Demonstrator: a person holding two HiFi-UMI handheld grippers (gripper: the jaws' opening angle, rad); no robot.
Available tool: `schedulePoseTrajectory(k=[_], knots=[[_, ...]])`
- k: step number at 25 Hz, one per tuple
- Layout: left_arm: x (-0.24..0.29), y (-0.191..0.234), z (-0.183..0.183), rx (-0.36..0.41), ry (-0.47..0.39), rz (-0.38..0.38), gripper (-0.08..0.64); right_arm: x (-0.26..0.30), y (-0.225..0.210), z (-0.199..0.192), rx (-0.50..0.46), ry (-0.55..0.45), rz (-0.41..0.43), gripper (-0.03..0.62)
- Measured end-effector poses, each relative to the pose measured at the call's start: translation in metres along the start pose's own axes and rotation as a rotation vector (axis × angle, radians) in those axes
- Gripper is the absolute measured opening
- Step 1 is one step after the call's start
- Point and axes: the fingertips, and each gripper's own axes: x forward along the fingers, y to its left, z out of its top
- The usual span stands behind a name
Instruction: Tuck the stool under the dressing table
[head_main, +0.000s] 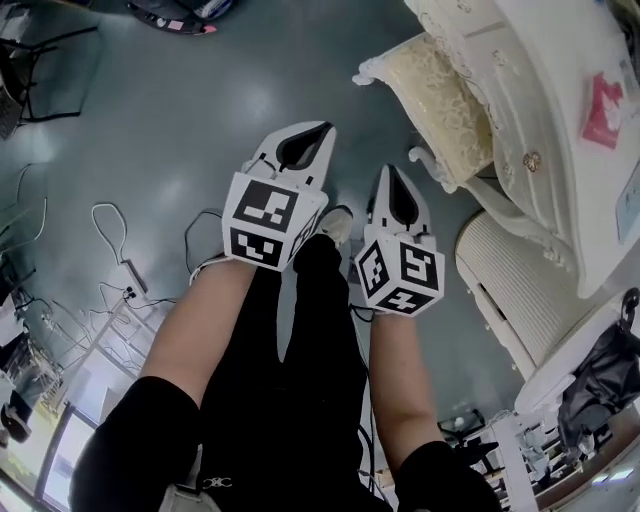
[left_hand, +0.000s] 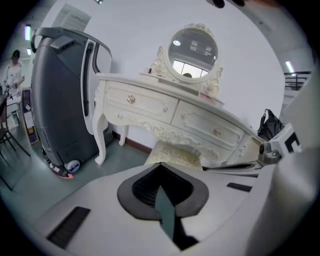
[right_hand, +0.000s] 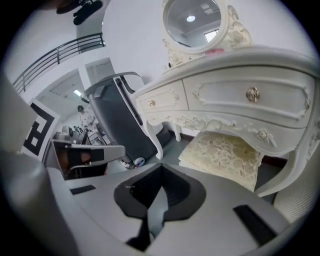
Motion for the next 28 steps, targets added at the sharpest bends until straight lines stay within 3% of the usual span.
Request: schedulePoseTrajectory(k=[6,13,19,22,28], knots=[[-0.056,-0.019,0.076,-0.028,-0.075,0.01,0.005,-0.048,0.037,0.074,-0.056,-0.101,-0.017,0.009],[-0.132,-0.065,0.179,-0.022,-0.142,-0.015,0.005,-0.141,0.081,0.21,-0.076,-0.316,-0.034,0.009],[-0.189,-0.092,0.285,0.105,-0.247,-0.058,0.005,-0.218,0.1,0.304,-0.117,-0.488,-0.096,0.008],[-0.211,-0.112,0.322,0.161,-0.294,-0.081,0.005,-0.247,0.101,0.332,-0.119,-0.539,-0.119,0.009],[-0.226,-0.142,0.344,0.184,-0.304,-0.133,0.005,-0.278,0.105,0.356,-0.144,-0.56,-0.118,0.008]])
